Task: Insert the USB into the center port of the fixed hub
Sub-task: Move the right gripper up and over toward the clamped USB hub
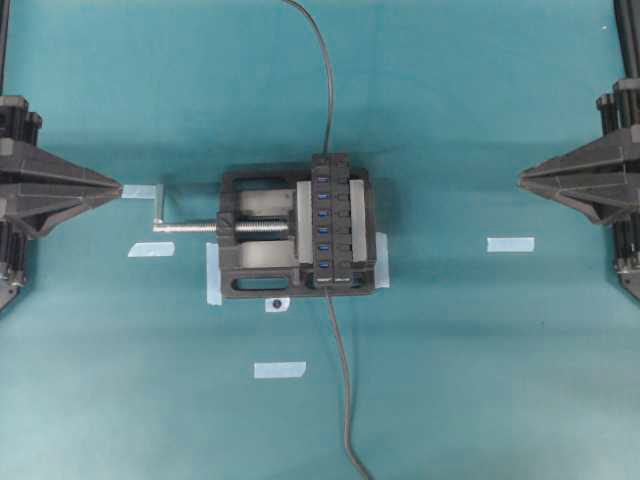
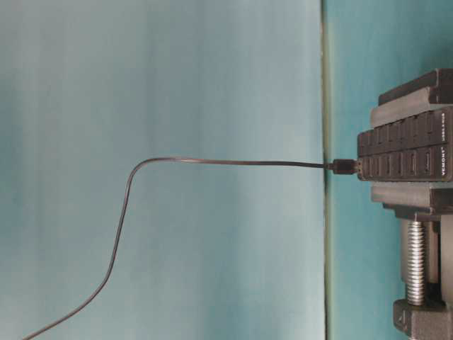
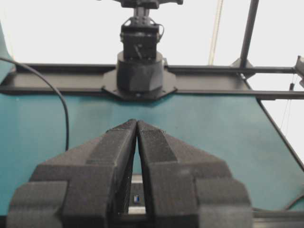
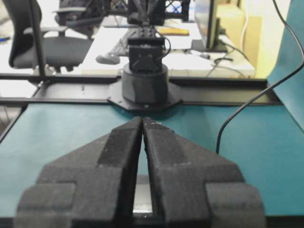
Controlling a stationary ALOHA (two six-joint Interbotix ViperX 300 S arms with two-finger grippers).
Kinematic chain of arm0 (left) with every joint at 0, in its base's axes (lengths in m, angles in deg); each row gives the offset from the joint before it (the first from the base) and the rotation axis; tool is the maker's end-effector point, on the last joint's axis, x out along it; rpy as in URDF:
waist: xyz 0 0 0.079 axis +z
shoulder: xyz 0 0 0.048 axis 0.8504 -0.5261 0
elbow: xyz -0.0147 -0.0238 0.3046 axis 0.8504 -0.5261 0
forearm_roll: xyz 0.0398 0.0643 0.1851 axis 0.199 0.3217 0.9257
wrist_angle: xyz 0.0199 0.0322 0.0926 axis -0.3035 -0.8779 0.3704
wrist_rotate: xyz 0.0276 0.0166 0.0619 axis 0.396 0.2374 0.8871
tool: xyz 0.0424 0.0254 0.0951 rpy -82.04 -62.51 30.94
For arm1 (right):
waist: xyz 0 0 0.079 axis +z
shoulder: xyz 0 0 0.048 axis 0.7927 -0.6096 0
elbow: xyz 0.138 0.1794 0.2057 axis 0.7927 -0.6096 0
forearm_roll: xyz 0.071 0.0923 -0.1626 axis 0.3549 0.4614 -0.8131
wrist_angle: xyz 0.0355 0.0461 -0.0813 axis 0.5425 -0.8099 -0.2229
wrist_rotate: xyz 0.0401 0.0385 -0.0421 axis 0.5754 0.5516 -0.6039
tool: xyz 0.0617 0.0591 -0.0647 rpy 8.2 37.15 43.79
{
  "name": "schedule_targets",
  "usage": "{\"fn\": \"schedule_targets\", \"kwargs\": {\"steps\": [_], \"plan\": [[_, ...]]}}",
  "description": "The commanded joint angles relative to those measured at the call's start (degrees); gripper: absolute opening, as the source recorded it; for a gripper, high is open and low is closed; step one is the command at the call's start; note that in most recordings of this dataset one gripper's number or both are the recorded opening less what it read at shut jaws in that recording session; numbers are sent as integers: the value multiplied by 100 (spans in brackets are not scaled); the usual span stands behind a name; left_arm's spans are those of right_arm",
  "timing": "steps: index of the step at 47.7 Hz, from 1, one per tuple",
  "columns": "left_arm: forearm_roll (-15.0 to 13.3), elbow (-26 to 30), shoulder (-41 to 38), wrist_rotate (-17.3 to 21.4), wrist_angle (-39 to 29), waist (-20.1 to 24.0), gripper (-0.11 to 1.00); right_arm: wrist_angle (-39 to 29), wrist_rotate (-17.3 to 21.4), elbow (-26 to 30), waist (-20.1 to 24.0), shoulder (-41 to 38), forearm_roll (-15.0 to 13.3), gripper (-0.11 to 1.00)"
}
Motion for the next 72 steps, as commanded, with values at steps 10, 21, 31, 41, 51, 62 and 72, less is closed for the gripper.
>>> {"fn": "schedule_targets", "kwargs": {"steps": [10,21,31,41,51,62,72], "plan": [[18,141,-193,-264,-114,9,0,-431,589,-185,-53,-123,325,4],[18,167,-281,-290,-299,9,0,-1099,1011,-79,-132,-123,325,-1],[18,360,-360,-290,-1116,-35,0,-1635,1028,176,-290,-229,325,-1],[18,439,-352,-290,-1626,-35,0,-2575,1028,606,-492,-589,308,-1],[18,439,-352,-299,-1661,-44,0,-2997,1020,896,-615,-1072,193,-1],[18,422,-404,-308,-1696,-44,0,-3015,1002,1116,-765,-1564,44,-1],[18,431,-483,-308,-1775,-44,0,-2979,923,1274,-905,-1978,-44,-1]]}}
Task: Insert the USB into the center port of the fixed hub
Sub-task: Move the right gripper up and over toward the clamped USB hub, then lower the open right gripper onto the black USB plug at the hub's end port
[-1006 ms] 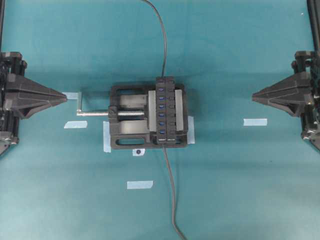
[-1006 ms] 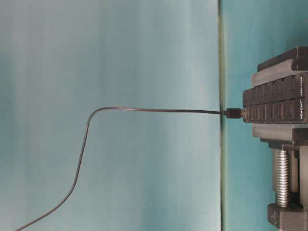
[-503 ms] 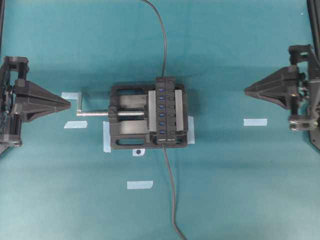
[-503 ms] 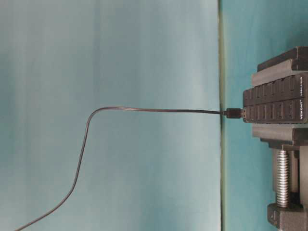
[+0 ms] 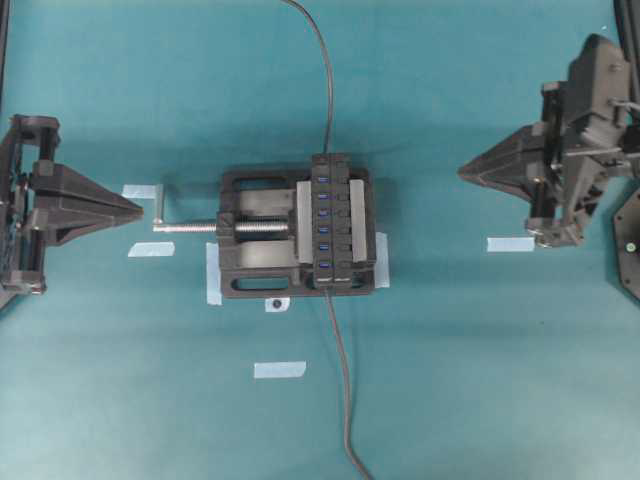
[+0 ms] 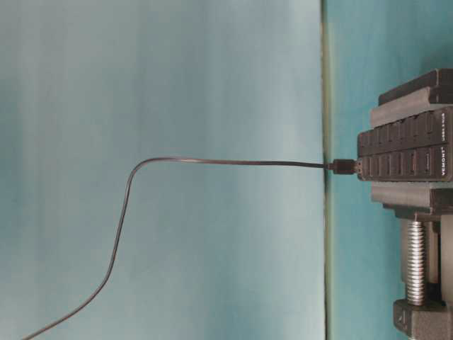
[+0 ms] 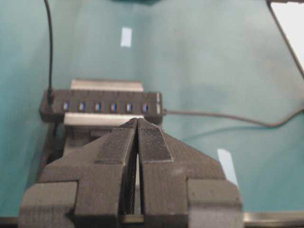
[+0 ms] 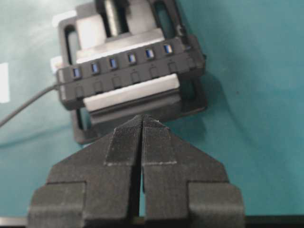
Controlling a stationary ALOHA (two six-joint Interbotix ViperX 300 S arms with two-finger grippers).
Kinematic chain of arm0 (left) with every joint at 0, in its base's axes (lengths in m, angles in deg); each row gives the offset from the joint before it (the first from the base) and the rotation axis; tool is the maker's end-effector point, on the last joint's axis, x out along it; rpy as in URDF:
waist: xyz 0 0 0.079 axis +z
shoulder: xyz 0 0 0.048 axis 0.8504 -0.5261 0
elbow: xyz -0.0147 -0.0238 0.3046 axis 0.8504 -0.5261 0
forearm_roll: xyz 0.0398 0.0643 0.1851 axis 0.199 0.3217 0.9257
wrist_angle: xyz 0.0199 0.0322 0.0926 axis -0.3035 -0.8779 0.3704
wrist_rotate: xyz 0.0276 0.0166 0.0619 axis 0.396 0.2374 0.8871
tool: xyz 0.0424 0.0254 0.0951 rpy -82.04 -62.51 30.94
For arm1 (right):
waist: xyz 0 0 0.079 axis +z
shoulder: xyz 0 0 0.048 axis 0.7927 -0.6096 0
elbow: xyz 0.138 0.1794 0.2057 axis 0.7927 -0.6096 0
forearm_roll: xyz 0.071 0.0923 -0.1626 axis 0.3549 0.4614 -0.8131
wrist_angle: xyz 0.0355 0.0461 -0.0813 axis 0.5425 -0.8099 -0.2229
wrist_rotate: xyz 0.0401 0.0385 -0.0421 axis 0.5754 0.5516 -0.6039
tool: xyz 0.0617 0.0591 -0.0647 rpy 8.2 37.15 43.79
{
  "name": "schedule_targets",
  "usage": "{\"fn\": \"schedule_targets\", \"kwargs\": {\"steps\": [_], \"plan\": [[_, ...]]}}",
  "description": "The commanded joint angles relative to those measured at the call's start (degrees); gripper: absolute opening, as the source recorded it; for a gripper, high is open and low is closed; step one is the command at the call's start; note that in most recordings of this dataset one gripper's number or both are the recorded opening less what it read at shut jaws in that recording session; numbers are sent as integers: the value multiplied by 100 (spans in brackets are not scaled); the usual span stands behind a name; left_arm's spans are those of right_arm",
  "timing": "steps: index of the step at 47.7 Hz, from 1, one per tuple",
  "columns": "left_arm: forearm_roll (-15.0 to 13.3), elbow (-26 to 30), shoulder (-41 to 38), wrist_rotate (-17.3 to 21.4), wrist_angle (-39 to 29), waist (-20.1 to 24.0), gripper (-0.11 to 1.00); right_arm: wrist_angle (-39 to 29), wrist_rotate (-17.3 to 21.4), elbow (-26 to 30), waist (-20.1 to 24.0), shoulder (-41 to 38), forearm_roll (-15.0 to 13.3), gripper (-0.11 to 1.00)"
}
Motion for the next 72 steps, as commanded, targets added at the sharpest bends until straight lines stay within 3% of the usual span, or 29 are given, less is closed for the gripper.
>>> {"fn": "schedule_targets", "kwargs": {"steps": [1,23,43,72], "plan": [[9,132,-70,-9,9,0,0,79,-53,185,-79,-149,-9,-1],[9,141,-176,0,9,0,0,79,-677,738,-176,-1274,-35,-1],[9,123,-176,0,9,0,0,141,-993,1266,-308,-2180,-35,-1],[9,-18,-141,0,9,-9,0,448,-1134,1837,-378,-3155,-26,-1]]}}
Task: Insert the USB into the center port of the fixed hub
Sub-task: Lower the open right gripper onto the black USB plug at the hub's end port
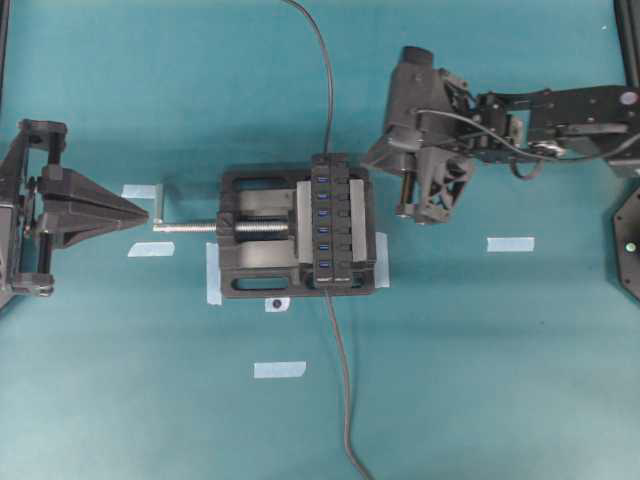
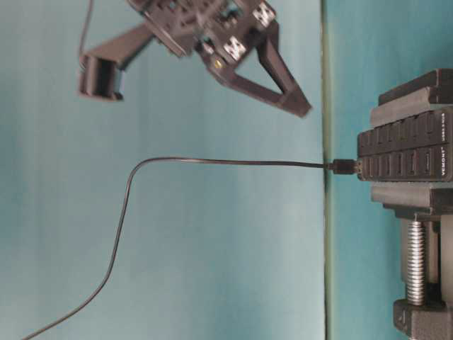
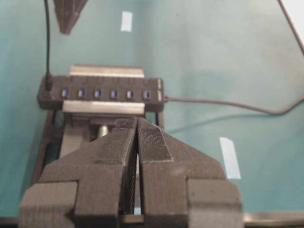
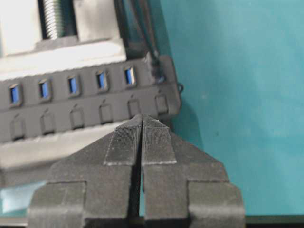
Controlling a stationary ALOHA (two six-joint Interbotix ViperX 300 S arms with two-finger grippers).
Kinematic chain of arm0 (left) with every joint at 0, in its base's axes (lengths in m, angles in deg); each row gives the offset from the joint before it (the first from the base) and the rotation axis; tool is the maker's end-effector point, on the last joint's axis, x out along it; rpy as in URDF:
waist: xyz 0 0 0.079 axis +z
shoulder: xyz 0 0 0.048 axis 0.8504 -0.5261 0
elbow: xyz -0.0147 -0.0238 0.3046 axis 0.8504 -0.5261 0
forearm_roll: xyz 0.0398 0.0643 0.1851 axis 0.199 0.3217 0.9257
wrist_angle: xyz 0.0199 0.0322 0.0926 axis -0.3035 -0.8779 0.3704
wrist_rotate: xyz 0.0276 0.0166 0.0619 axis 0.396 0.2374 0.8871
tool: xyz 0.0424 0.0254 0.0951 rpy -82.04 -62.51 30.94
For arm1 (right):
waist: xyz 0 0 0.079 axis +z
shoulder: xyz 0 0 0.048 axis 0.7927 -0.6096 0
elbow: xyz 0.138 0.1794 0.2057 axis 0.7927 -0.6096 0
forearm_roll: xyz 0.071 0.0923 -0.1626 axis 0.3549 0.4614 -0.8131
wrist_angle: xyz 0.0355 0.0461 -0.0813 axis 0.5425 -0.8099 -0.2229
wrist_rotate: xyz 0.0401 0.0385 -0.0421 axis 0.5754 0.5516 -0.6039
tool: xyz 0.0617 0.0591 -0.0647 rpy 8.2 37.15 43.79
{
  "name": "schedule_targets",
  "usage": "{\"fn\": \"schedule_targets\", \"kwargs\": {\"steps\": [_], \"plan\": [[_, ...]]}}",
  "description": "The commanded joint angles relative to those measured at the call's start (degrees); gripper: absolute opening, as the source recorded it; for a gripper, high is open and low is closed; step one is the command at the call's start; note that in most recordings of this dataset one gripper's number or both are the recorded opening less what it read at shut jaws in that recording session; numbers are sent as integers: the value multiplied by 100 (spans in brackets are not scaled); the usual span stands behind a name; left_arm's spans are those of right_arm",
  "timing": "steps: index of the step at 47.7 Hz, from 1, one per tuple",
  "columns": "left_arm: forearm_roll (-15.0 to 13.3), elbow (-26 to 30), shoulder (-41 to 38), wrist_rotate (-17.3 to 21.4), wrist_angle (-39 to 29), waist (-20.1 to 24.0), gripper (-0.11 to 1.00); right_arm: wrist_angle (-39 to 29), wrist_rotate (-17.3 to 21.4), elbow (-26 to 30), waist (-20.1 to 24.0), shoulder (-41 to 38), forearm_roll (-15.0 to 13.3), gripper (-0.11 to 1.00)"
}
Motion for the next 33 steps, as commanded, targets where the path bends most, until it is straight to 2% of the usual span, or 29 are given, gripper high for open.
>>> {"fn": "schedule_targets", "kwargs": {"steps": [1,15,33], "plan": [[9,35,0,0,26,0,0,79,-62,202,-18,-35,0,-1],[9,0,0,0,26,0,0,44,-88,519,-35,-396,-9,-1],[9,26,9,0,-158,0,0,-79,-88,536,-35,-431,0,-1]]}}
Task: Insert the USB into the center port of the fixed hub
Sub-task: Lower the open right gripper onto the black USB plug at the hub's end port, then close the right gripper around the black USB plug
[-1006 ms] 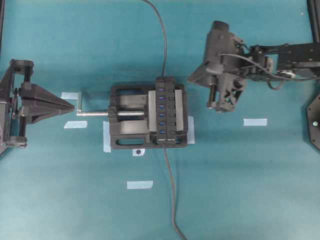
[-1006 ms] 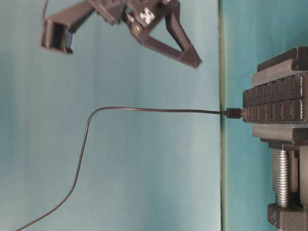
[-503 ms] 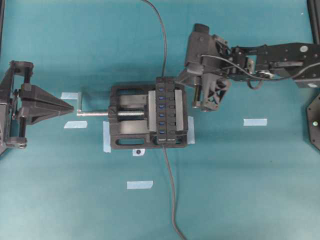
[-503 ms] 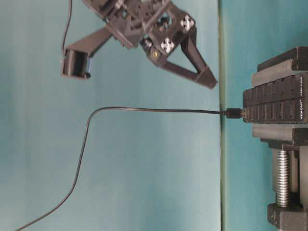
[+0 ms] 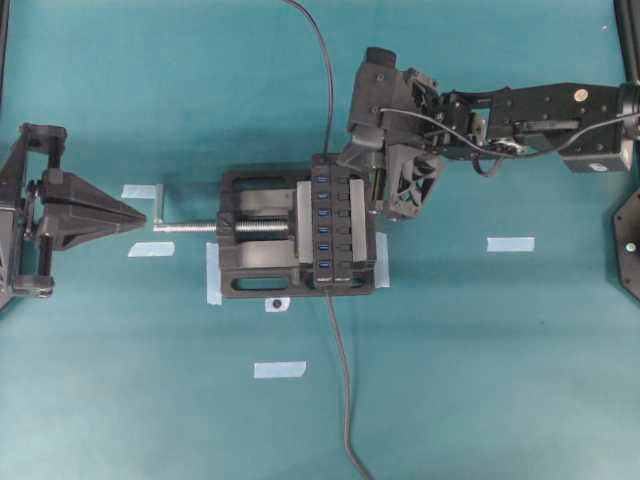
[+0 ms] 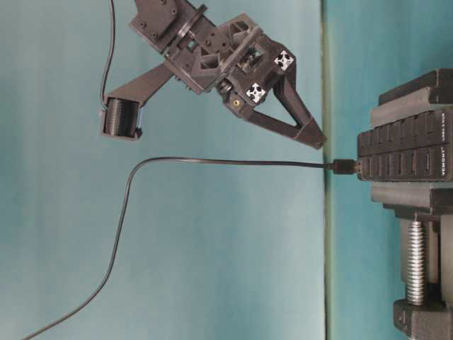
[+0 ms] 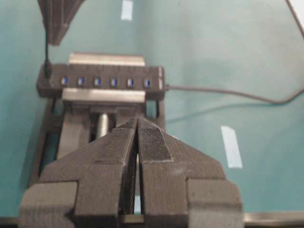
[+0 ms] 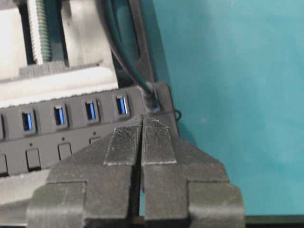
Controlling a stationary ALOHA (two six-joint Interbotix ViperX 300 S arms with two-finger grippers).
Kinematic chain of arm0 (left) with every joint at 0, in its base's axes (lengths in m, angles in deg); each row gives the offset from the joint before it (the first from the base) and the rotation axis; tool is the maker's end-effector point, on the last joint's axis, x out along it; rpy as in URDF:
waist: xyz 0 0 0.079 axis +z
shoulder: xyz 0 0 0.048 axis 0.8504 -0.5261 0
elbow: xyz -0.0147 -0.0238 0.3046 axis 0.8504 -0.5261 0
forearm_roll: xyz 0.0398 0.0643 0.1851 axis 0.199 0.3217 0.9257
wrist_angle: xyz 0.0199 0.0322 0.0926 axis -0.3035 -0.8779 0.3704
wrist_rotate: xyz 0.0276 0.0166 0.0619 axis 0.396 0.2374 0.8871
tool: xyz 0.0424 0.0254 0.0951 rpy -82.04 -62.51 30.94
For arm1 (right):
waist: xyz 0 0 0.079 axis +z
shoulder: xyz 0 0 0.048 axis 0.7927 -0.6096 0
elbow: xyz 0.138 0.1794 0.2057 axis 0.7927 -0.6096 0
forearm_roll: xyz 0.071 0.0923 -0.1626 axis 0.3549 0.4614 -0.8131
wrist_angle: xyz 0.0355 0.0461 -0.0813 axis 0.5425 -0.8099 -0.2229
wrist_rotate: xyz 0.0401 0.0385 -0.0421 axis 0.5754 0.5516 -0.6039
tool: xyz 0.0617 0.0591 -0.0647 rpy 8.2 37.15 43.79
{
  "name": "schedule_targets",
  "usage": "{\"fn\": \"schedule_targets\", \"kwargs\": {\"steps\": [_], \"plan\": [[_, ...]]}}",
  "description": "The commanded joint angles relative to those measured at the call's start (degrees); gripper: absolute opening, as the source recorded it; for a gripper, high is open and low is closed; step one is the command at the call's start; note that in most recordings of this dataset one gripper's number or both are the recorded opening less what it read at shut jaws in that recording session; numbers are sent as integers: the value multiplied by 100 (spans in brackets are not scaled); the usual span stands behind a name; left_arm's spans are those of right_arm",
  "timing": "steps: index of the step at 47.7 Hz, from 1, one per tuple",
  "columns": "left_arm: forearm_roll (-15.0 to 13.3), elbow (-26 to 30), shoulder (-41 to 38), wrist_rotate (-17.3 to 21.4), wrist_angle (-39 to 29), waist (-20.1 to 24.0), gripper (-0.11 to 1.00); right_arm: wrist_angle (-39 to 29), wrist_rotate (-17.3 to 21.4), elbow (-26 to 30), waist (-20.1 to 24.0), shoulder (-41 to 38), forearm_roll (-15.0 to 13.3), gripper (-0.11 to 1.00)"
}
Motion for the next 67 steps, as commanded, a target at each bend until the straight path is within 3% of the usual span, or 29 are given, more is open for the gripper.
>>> {"fn": "schedule_targets", "kwargs": {"steps": [1,14,20,25,35,44,67], "plan": [[9,105,-18,9,-9,0,0,0,-62,123,-18,62,-9,-1],[9,105,-18,0,-9,0,0,264,-246,123,-18,53,-18,3],[9,114,-18,0,-18,0,0,352,-316,123,-18,44,-9,13],[9,105,-26,0,-9,-9,0,378,-325,123,-18,35,-9,33],[9,79,-26,0,-9,0,0,387,-308,193,-18,-79,-9,88],[9,88,-18,0,-9,-9,0,387,-316,308,-18,-176,-9,83],[9,79,-18,-9,-18,0,0,519,-299,334,-44,-396,-9,82]]}}
